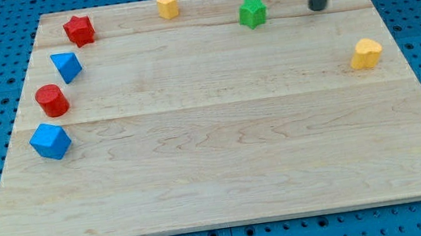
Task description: Push the green star to the bottom left of the yellow hexagon
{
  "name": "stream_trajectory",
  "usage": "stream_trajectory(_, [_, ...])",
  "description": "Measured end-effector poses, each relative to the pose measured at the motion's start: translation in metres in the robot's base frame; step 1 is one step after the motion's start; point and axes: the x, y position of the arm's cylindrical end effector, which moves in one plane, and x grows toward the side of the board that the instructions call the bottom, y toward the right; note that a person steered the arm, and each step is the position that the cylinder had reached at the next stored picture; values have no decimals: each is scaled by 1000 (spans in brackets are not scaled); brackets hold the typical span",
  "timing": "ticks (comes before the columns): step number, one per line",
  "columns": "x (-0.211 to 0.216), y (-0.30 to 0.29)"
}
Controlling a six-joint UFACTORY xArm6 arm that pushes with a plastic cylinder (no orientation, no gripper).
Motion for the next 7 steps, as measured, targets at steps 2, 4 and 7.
stream_trajectory(2, [44, -180])
stream_trajectory(4, [-29, -169])
stream_trajectory(7, [19, -207])
